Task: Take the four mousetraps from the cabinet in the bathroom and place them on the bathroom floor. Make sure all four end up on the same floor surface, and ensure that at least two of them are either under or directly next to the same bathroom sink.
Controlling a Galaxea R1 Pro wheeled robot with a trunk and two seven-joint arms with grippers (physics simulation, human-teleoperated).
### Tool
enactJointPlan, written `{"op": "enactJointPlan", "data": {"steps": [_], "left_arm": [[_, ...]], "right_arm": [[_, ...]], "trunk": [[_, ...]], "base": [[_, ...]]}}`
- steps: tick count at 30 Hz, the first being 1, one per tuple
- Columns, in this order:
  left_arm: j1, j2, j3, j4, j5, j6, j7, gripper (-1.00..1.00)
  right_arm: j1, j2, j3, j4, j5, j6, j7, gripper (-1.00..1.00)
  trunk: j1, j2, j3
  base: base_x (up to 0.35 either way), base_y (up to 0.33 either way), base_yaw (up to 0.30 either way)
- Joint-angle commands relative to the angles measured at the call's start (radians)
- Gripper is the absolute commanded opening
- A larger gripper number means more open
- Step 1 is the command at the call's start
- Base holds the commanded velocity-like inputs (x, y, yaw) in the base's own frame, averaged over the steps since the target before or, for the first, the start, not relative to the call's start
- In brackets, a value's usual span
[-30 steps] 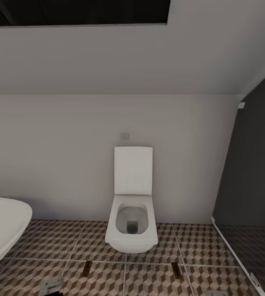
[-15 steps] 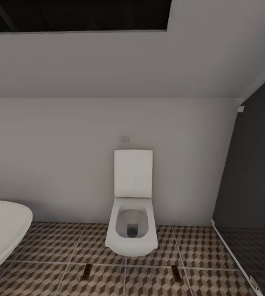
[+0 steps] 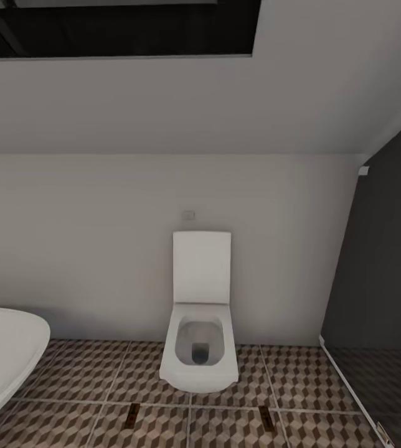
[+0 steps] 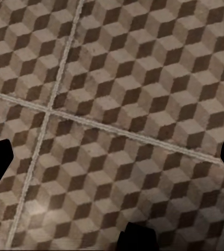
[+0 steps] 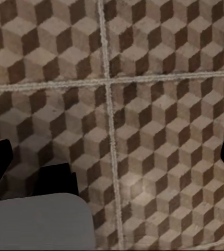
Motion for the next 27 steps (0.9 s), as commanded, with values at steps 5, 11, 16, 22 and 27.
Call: {"op": "enactJointPlan", "data": {"steps": [5, 11, 16, 22, 27], "left_arm": [[0.022, -0.018, 0.008, 0.003, -0.012, -0.008, 0.004, 1.00], [0.045, -0.030, 0.007, 0.003, -0.014, -0.010, 0.004, 1.00], [0.060, -0.034, 0.007, 0.003, -0.015, -0.014, 0.004, 1.00], [0.068, -0.037, 0.006, 0.003, -0.016, -0.023, 0.004, 1.00], [0.078, -0.041, 0.005, 0.003, -0.017, -0.027, 0.003, 1.00]], "right_arm": [[0.014, 0.000, -0.008, 0.003, 0.011, -0.005, -0.003, 1.00], [0.039, 0.000, -0.008, 0.003, 0.011, -0.005, 0.000, 1.00], [0.063, 0.002, -0.008, 0.003, 0.011, -0.006, 0.001, 1.00], [0.076, 0.002, -0.008, 0.003, 0.011, -0.006, 0.003, 1.00], [0.079, 0.002, -0.008, 0.003, 0.011, -0.005, 0.003, 1.00]], "trunk": [[-0.019, 0.035, 0.015], [-0.042, 0.077, 0.034], [-0.062, 0.112, 0.049], [-0.085, 0.154, 0.068], [-0.104, 0.189, 0.084]], "base": [[0.000, 0.000, 0.000], [0.000, 0.000, 0.000], [0.000, 0.000, 0.000], [0.000, 0.000, 0.000], [0.000, 0.000, 0.000]]}}
